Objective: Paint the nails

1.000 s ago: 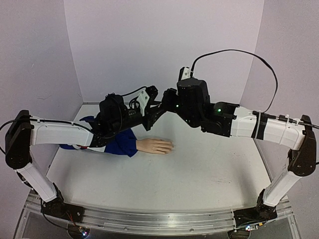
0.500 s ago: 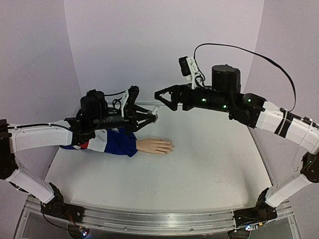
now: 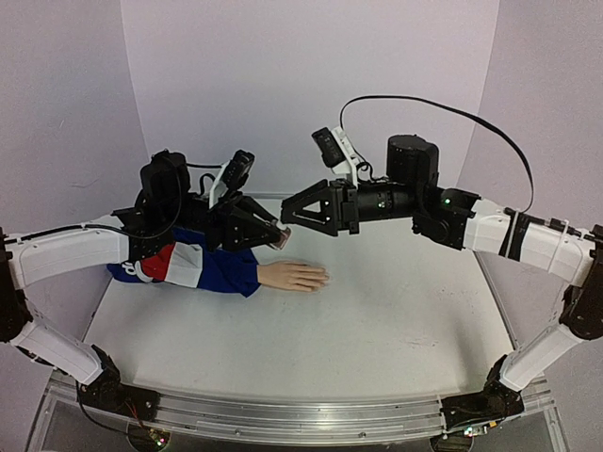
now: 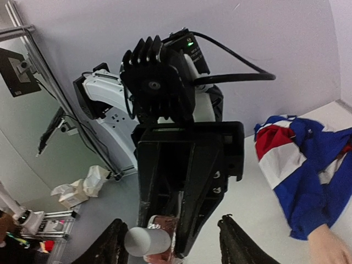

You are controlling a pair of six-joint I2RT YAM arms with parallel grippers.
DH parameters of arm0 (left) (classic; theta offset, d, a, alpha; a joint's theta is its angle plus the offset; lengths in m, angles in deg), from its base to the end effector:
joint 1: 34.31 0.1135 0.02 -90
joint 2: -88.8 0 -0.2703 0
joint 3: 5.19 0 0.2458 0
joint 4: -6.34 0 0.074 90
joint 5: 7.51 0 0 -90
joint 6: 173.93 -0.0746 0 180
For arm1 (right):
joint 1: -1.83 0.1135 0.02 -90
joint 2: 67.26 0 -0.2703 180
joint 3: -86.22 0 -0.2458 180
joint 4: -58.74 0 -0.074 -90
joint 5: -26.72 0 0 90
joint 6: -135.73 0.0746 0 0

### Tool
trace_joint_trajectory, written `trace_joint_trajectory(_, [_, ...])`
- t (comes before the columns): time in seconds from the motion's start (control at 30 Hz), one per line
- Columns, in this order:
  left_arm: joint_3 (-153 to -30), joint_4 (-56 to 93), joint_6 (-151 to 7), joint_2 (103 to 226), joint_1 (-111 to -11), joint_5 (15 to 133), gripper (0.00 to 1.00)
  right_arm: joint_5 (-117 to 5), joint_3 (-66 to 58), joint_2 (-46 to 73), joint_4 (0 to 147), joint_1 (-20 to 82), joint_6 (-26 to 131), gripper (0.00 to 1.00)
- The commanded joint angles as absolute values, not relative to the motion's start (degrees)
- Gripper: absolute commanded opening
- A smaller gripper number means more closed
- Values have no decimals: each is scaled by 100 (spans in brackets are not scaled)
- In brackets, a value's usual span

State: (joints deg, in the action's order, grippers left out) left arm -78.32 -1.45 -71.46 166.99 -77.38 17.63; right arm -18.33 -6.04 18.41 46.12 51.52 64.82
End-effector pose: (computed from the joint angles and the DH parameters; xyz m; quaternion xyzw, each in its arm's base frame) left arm 0.1841 -0.2645 0.3614 0.5281 0.4594 -0.6121 0.3681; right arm 0.1978 0.3146 0.4241 -0.4409 0.4646 0.6059 0.4718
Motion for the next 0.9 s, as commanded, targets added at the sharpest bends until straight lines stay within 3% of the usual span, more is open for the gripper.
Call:
trace_joint_trajectory(0.0, [-8158,-368,-6966,16672,-7738,1386,0,-1335,-637,1919,3468,5152,6834,47])
trace_joint_trajectory(0.13, [-8164,-387,-6953,16725,-7738,1384,0,-1266,-638,2023,3233,5153,7033,32])
trace_joint_trajectory(0.4, [-8139,-414,-7025,16713,-7729,1758,0,-1122,-724,2138,3162,5159,7122,22])
trace_joint_trajectory(0.5, [-8096,-415,-7101,16666,-7725,2230,0,-1174,-779,2119,3160,5161,7138,13])
trace_joint_trajectory(0.6, [-8001,-423,-7263,16601,-7705,2967,0,-1322,-865,2071,3164,5158,7139,0])
trace_joint_trajectory(0.73, [-7848,-423,-7609,16536,-7694,4474,0,-1709,-995,2016,3198,5171,7155,0])
trace_joint_trajectory(0.87, [-7750,-432,-8068,16555,-7710,6575,0,-2968,-1072,1963,3533,5221,7241,0])
